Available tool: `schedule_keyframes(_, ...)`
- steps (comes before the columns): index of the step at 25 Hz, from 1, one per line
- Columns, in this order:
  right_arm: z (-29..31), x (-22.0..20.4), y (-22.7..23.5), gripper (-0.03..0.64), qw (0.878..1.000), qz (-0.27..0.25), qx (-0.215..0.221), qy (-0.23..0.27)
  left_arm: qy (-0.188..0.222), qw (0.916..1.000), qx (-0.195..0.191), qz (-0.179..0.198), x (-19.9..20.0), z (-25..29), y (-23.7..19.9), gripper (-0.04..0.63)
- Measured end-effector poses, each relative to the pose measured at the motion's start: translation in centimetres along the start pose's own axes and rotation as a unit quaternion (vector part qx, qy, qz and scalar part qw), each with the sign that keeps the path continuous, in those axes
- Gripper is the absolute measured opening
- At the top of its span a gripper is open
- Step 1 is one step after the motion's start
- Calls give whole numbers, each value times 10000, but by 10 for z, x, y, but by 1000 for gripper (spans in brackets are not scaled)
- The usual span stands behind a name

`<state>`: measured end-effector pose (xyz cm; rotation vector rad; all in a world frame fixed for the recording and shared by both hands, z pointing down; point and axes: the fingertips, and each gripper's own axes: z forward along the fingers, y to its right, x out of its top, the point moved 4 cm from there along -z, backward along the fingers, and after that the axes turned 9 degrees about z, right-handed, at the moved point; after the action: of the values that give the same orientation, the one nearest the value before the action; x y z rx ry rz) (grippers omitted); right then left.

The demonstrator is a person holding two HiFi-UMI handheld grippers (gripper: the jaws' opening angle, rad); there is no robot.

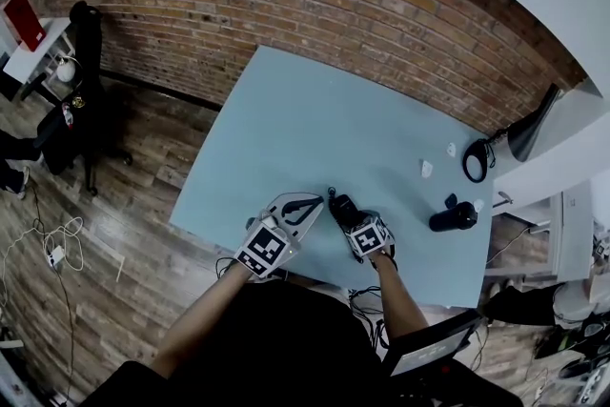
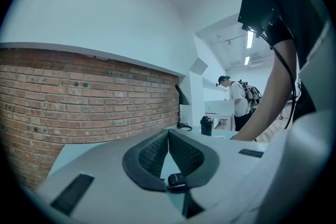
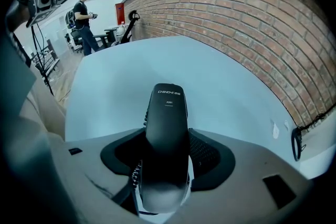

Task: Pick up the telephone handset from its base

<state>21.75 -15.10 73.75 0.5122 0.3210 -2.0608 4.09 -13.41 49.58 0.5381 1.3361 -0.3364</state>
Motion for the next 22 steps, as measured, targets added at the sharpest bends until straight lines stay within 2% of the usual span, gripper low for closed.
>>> schedule_keyframes(22, -4, -2, -1, 259, 9999, -21, -143, -56, -73, 9998, -143, 67, -3, 0, 4, 15)
